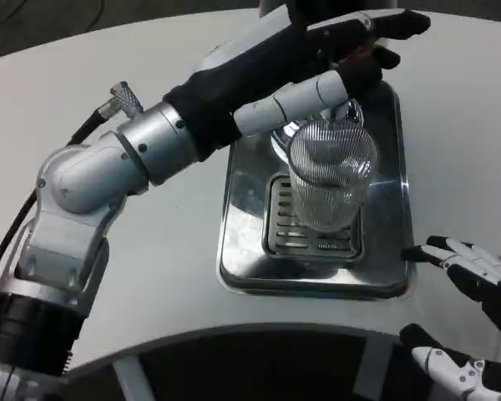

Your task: Grasp the cup under the faucet to collect the drink, then remove the cup.

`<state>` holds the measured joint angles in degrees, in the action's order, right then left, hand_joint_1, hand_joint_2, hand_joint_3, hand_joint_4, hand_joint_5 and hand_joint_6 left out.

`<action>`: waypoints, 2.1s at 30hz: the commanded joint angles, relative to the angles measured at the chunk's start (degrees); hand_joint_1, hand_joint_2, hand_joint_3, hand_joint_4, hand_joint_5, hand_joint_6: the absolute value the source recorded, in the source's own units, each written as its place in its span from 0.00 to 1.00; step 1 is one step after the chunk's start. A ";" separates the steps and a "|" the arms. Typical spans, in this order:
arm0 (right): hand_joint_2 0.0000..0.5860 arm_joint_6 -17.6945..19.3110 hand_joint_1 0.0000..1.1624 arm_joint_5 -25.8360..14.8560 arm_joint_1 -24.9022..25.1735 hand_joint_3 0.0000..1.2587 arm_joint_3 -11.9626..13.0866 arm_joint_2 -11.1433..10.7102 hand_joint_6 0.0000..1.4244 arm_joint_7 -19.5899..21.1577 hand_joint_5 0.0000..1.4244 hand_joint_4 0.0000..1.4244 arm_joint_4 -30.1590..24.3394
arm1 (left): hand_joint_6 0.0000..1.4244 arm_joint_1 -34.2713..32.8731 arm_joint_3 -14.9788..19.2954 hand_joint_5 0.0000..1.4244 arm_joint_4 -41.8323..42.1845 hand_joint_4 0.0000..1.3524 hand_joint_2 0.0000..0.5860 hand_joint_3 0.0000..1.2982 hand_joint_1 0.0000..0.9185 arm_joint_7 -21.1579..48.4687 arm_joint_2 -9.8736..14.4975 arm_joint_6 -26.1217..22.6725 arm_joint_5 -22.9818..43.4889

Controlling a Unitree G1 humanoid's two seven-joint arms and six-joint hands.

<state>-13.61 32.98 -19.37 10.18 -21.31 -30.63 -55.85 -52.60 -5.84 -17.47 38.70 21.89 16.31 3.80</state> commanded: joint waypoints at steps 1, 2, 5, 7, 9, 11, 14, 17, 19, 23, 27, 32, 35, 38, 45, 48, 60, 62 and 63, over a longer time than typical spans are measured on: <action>0.72 -2.16 0.42 -1.80 0.17 0.13 0.01 -0.19 0.00 -0.44 0.02 0.04 1.23 | 0.09 0.29 -1.85 0.12 -2.92 0.06 0.16 0.14 0.00 2.49 0.80 1.43 -2.03; 0.72 -2.42 0.42 -2.09 0.26 0.13 0.11 -0.24 0.00 -0.36 0.02 0.04 1.34 | 0.09 0.23 -1.92 0.12 -3.19 0.05 0.15 0.14 0.00 2.65 0.84 1.82 -2.13; 0.71 -3.00 0.42 -2.73 0.55 0.13 0.24 -0.47 0.00 -0.10 0.02 0.04 1.58 | 0.08 0.15 -2.35 0.11 -4.00 0.05 0.14 0.16 0.00 2.99 1.00 3.36 -2.54; 0.71 -3.32 0.42 -3.05 0.70 0.13 0.21 -0.47 0.00 0.10 0.02 0.04 1.77 | 0.06 0.09 -2.64 0.10 -4.42 0.05 0.13 0.18 0.00 3.03 1.08 4.25 -2.71; 0.71 -3.45 0.42 -3.24 0.76 0.13 0.19 -0.43 0.00 0.32 0.02 0.04 1.86 | 0.05 -0.02 -2.93 0.10 -4.74 0.05 0.12 0.19 0.00 2.98 1.18 4.88 -2.96; 0.71 -3.41 0.42 -3.42 0.77 0.13 0.19 -0.38 0.00 0.59 0.02 0.04 1.89 | 0.04 -0.22 -3.25 0.10 -5.11 0.05 0.12 0.19 0.00 2.98 1.30 5.62 -3.32; 0.71 -3.12 0.41 -3.29 0.65 0.13 0.16 -0.21 0.00 1.13 0.02 0.04 1.69 | 0.04 -0.50 -3.83 0.10 -5.43 0.05 0.13 0.19 0.00 2.93 1.42 6.85 -4.24; 0.70 -3.07 0.41 -3.24 0.55 0.13 0.15 -0.12 0.00 1.54 0.02 0.04 1.53 | 0.04 -0.65 -4.29 0.09 -5.60 0.05 0.13 0.19 0.00 2.95 1.42 7.69 -4.95; 0.70 -3.15 0.41 -3.33 0.52 0.13 0.21 -0.14 0.00 1.80 0.02 0.04 1.53 | 0.04 -0.72 -4.50 0.08 -5.69 0.05 0.13 0.18 0.00 2.90 1.41 8.04 -5.25; 0.70 -3.20 0.41 -3.80 0.52 0.13 0.57 -0.01 0.00 2.27 0.02 0.04 1.72 | 0.04 -0.85 -4.77 0.08 -5.74 0.04 0.13 0.18 0.00 2.67 1.38 8.54 -5.89; 0.64 -2.01 0.40 -7.53 1.09 0.09 1.78 1.51 0.00 4.57 0.02 0.02 3.65 | 0.04 -0.93 -4.75 0.08 -5.83 0.04 0.13 0.18 0.00 2.42 1.29 8.84 -6.37; 0.52 -1.10 0.45 -10.79 2.04 0.01 2.25 2.64 0.00 7.35 0.04 0.00 5.89 | 0.04 -0.93 -4.73 0.08 -5.76 0.04 0.13 0.17 0.00 2.16 1.33 8.88 -6.64; 0.48 0.53 0.49 -13.30 2.91 0.00 2.25 3.78 0.00 9.63 0.04 0.00 8.38 | 0.04 -0.85 -4.70 0.08 -5.54 0.04 0.13 0.17 0.00 1.92 1.37 8.97 -6.73; 0.44 3.00 0.52 -15.29 4.11 0.00 1.79 4.94 0.00 12.35 0.05 0.00 11.45 | 0.04 -0.87 -4.63 0.08 -5.29 0.04 0.13 0.17 0.00 1.69 1.54 9.01 -6.74; 0.38 7.09 0.59 -17.95 7.46 0.00 0.68 6.23 0.01 16.44 0.08 0.00 17.42 | 0.05 -0.83 -4.41 0.09 -4.95 0.06 0.15 0.17 0.00 1.01 1.83 9.16 -6.66; 0.38 9.34 0.61 -20.44 9.94 0.00 0.64 6.39 0.01 17.42 0.07 0.00 21.33 | 0.05 -0.85 -4.28 0.09 -4.80 0.07 0.15 0.17 0.00 0.85 1.97 9.17 -6.58; 0.35 17.64 0.63 -25.57 15.55 0.00 -0.17 5.73 0.00 19.36 0.08 0.01 31.92 | 0.06 -0.98 -3.99 0.11 -4.32 0.08 0.16 0.17 0.00 0.98 2.61 9.11 -6.31; 0.35 18.28 0.63 -25.75 15.99 0.01 -0.43 5.67 0.01 19.44 0.08 0.02 32.81 | 0.06 -1.12 -3.96 0.11 -4.35 0.08 0.16 0.17 0.00 1.02 2.71 9.07 -6.30; 0.35 18.52 0.63 -25.87 16.28 0.01 -0.61 5.65 0.01 19.46 0.08 0.02 33.30 | 0.06 -1.20 -3.95 0.11 -4.39 0.08 0.16 0.17 0.00 1.06 2.74 9.08 -6.25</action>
<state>3.16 7.60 -3.21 10.20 -15.71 -11.78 -23.88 -54.64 -8.68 -21.66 38.36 23.84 25.63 -0.69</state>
